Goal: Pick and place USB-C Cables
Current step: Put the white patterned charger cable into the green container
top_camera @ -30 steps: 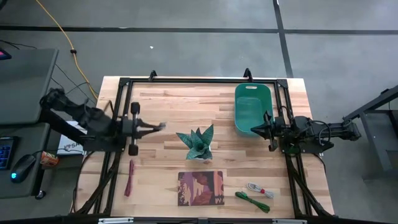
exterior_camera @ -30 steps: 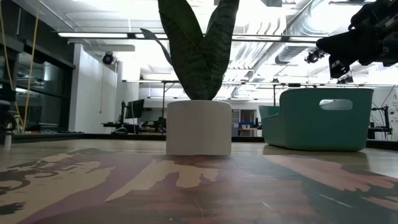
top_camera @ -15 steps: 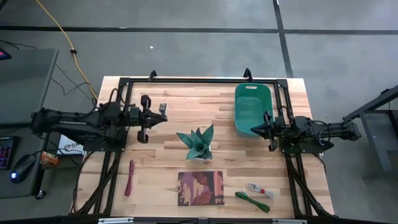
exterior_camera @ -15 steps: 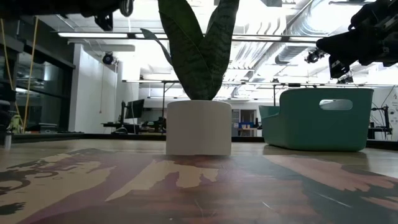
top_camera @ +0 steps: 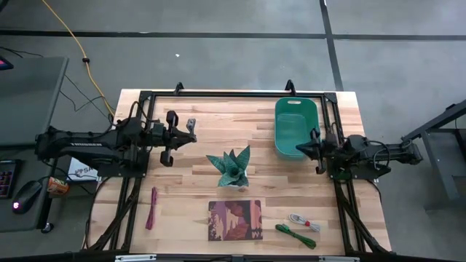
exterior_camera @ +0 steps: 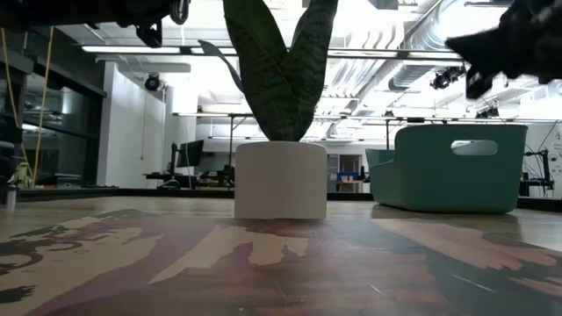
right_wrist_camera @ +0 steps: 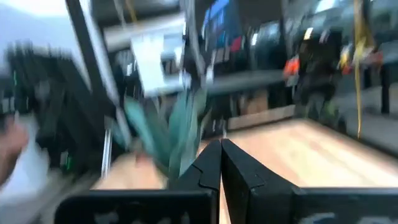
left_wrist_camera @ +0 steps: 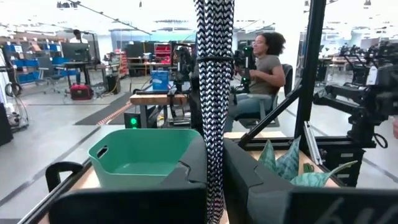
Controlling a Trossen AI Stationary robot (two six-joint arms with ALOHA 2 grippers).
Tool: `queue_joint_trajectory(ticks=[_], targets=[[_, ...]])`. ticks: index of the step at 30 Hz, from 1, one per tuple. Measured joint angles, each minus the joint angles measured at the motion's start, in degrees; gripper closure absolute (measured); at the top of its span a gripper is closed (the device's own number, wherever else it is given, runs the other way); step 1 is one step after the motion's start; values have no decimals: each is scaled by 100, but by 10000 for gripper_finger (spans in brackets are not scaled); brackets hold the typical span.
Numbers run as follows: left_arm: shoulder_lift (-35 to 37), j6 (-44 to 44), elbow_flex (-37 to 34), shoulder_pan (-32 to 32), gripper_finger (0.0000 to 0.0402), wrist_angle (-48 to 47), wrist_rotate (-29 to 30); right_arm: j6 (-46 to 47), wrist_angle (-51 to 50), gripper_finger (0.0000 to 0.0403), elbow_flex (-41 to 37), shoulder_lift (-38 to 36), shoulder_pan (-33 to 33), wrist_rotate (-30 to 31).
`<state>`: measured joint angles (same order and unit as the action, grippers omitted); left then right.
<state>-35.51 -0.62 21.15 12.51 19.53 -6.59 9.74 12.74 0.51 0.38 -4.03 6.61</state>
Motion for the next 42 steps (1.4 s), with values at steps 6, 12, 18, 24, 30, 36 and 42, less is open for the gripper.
queue_joint_trajectory(ticks=[6,12,18,24,30,36,42], targets=[[-1,52,0,-2,401,2,2,-538,170,402,605,149,0,266],[-73,50,0,-9,401,8,13,-1172,-237,402,1628,834,0,591],[-181,153,0,-11,401,4,13,-1222,-1346,402,2528,1551,0,994],[-239,172,2,-11,401,6,13,-966,-1560,402,2606,2022,0,993],[-487,341,7,-11,401,230,11,-557,-1022,375,2502,2685,0,992],[-1487,628,13,-11,401,1420,-78,-614,633,267,2496,3922,47,1019],[-2726,795,603,85,401,1777,-68,-567,2213,186,2494,5214,382,810]])
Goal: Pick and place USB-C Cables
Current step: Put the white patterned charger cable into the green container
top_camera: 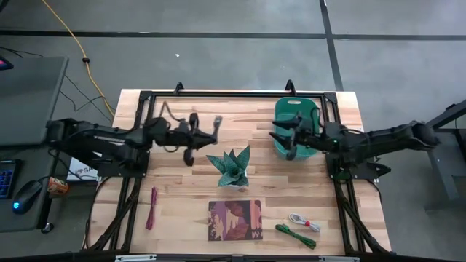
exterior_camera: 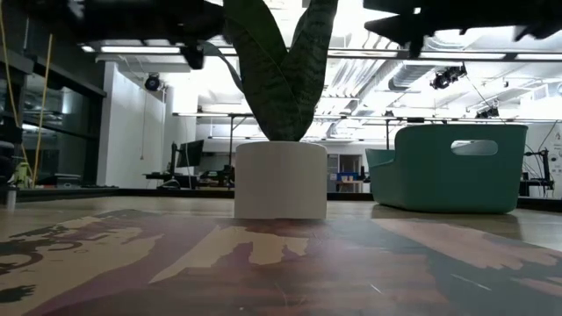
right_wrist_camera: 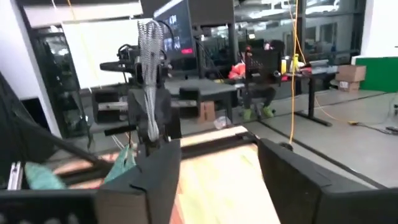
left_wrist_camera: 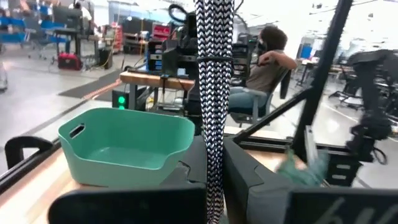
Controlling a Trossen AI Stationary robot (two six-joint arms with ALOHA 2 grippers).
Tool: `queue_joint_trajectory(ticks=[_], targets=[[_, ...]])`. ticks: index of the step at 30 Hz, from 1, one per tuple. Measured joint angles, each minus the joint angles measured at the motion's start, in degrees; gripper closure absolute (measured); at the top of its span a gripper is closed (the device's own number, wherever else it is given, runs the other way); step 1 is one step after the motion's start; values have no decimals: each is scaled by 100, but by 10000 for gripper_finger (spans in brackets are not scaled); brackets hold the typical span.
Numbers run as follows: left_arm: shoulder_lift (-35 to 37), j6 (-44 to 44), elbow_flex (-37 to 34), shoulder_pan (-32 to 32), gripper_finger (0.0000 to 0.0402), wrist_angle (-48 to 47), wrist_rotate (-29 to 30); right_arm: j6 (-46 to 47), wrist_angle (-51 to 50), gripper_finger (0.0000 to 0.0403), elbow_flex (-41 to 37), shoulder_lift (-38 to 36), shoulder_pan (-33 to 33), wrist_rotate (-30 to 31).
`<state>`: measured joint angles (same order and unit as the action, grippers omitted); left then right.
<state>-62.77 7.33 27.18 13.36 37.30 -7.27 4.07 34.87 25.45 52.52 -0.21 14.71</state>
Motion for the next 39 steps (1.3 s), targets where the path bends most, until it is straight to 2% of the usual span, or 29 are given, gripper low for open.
queue_joint_trajectory(ticks=[5,12,16,25,29,39], targets=[[-889,-8,845,96,401,-24,-46,68,1026,175,150,890,271,-280],[-1770,-41,1778,206,401,-476,-107,1,1032,175,1004,1700,483,-794],[-2071,-41,1974,271,401,-647,-105,-143,900,175,1403,2001,510,-943],[-2113,-43,1994,356,401,-625,-104,-157,671,175,1696,2263,512,-723],[-2113,-155,1994,244,401,-628,-121,-219,632,175,1696,2261,511,-289],[-2047,-328,1992,123,401,-557,-24,-513,557,176,1696,2245,505,-111]])
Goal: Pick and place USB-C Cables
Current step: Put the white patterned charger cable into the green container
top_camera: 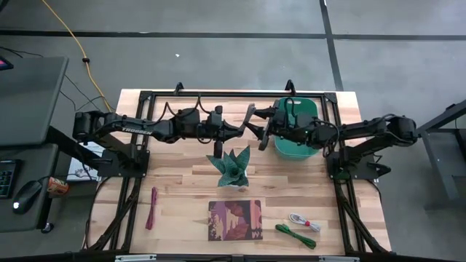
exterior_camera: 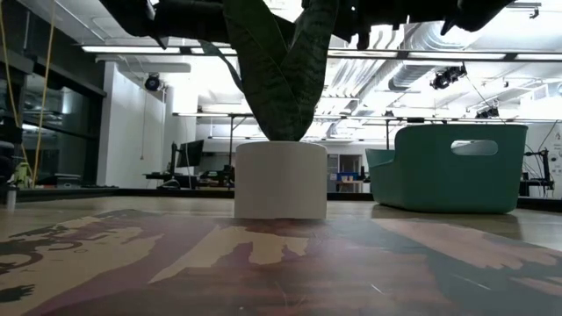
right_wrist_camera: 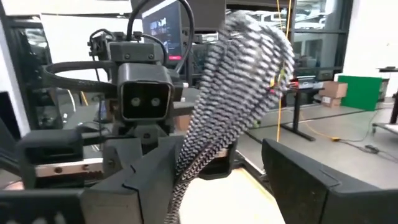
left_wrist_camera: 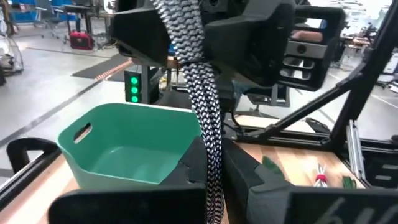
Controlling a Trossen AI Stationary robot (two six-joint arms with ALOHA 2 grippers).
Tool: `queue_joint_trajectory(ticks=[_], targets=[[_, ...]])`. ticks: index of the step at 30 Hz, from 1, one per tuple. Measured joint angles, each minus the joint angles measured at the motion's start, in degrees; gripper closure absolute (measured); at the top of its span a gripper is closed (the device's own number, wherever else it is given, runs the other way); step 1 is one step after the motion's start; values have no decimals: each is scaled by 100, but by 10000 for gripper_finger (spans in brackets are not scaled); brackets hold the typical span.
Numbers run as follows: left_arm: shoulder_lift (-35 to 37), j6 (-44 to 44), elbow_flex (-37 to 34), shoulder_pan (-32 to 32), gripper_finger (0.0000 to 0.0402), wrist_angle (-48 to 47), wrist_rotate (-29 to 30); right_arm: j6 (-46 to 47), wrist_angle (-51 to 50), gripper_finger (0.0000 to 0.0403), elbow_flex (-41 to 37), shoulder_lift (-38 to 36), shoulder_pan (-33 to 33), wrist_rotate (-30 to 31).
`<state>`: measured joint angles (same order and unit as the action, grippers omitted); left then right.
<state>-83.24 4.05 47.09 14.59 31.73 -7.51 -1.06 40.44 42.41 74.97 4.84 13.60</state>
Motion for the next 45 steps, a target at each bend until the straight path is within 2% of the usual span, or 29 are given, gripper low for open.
queue_joint_trajectory(ticks=[7,12,17,20,26,34,39,45], targets=[[-2,-241,0,-86,401,-3,-75,246,113,176,0,-5,4,-610],[-8,-502,0,-155,401,18,-94,523,129,176,0,-5,2,-717],[-13,-1166,0,-408,401,154,-87,722,270,176,0,-5,0,-1578],[-13,-1281,0,-471,401,156,-109,751,274,176,0,-5,0,-1986],[-13,-1247,0,-494,401,89,-47,813,276,176,0,-5,2,-2128],[-17,-1082,0,-415,401,63,345,814,303,182,0,-5,4,-2080],[-17,-1063,0,-416,401,63,350,859,222,235,0,-5,2,-1964],[-17,-1026,0,-412,400,61,366,856,217,346,0,-5,0,-1962]])
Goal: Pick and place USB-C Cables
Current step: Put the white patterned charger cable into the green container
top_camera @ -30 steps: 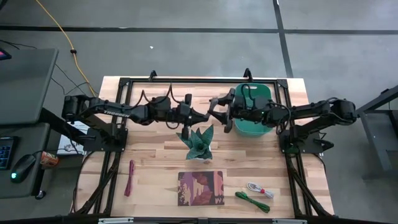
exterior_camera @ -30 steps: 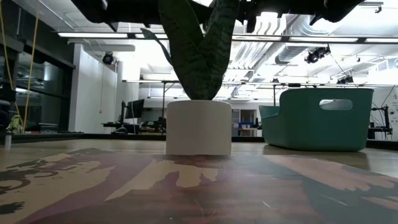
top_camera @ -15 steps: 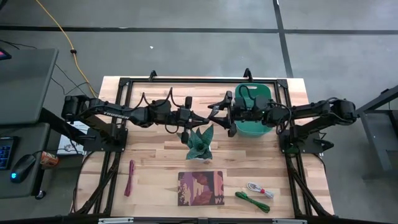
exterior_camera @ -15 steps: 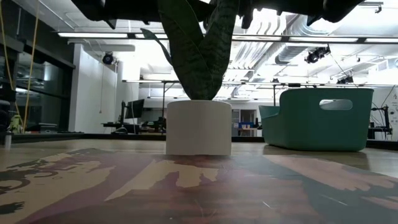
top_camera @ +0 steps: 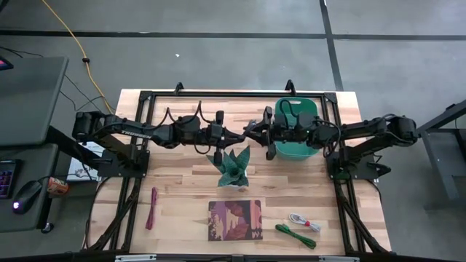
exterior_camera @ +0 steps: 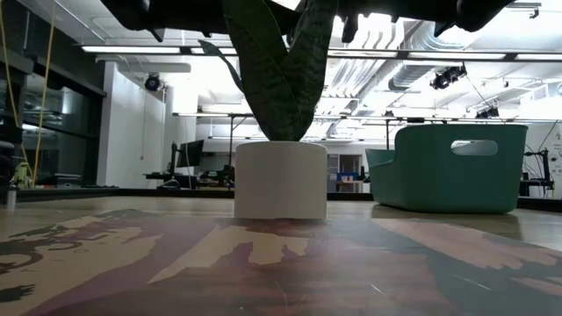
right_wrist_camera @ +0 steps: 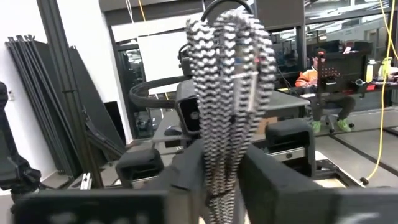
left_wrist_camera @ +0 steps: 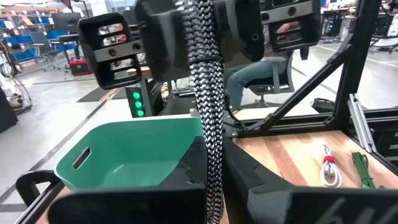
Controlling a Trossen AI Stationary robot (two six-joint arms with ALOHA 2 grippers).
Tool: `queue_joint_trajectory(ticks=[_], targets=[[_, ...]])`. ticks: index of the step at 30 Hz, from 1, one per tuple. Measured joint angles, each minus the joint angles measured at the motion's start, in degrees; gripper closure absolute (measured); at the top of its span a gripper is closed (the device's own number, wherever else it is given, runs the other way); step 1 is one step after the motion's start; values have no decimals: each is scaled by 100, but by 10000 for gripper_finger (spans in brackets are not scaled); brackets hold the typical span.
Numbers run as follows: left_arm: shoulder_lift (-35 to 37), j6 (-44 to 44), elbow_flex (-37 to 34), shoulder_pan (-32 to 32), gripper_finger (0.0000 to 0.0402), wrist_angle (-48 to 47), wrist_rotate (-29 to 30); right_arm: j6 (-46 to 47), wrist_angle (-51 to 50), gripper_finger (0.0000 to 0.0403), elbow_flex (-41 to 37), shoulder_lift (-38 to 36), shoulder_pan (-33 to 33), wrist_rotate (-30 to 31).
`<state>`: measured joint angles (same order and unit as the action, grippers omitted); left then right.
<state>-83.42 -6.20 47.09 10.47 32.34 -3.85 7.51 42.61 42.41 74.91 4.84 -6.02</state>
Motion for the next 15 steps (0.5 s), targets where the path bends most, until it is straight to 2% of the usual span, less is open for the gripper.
queue_joint_trajectory(ticks=[3,8,11,15], targets=[[-2,3,0,1,400,-2,8,0,-17,388,0,0,2,-9],[-6,22,0,1,391,-42,2,27,-100,375,0,-2,2,-9],[-6,107,0,16,360,-85,2,97,-156,386,0,-2,2,-9],[246,146,0,135,294,-403,-2,104,-306,393,-7,-36,3,-9]])
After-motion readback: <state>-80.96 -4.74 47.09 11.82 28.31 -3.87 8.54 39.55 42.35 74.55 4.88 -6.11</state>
